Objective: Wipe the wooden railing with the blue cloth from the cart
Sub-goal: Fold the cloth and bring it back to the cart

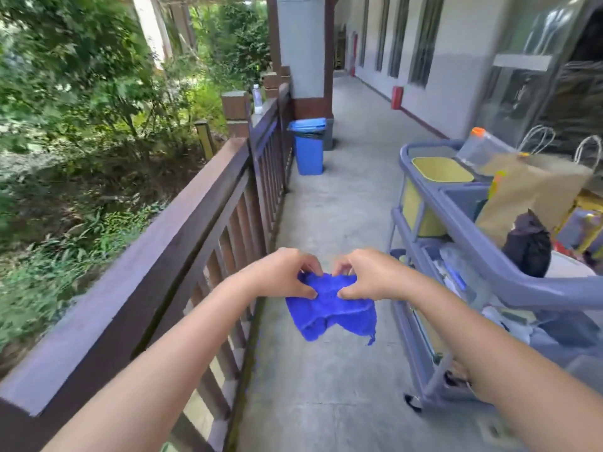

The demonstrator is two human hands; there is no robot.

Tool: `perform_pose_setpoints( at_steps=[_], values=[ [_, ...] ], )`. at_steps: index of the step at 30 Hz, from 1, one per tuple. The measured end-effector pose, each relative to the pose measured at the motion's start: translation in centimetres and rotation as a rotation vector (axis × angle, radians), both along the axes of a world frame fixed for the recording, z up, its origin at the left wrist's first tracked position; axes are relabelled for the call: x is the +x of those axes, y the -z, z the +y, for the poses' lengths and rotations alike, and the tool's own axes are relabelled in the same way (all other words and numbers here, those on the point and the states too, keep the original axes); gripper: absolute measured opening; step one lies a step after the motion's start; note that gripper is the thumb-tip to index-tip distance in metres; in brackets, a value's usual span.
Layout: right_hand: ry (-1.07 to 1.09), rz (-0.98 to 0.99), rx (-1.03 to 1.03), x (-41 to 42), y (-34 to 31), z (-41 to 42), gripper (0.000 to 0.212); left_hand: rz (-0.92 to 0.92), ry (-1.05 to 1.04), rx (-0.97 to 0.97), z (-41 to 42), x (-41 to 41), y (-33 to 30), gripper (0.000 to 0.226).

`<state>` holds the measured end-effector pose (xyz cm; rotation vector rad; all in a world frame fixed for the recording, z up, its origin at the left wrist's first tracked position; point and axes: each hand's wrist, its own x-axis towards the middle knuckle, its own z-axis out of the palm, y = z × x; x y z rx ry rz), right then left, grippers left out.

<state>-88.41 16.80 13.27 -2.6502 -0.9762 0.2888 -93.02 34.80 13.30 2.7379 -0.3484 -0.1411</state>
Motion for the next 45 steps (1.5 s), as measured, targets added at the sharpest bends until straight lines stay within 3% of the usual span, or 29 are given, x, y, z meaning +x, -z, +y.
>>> perform_pose_setpoints(
  at_steps=[9, 22, 29, 36, 45],
  values=[
    [0.012, 0.027, 0.042, 17.3, 3.7, 4.6, 0.029, 0.015, 0.008, -0.016, 4.5, 16.8, 3.2, 0.031],
    [0.069, 0.126, 0.199, 43.9, 2.5, 9.8, 0.023, -0.017, -0.012, -0.022, 10.7, 43.2, 1.1, 0.033],
    [0.238, 0.082, 0.2, 56.1, 4.5, 10.7, 0.02, -0.028, 0.158, 0.032, 12.1, 59.9, 3.3, 0.033],
    [0.583, 0.02, 0.189, 65.6, 2.2, 6.9, 0.02, -0.033, 0.466, 0.067, 6.9, 76.3, 1.0, 0.032],
    [0.948, -0.027, 0.13, 69.0, 3.4, -2.5, 0.022, -0.022, 0.904, 0.021, -5.8, 85.2, 2.0, 0.024]
  ],
)
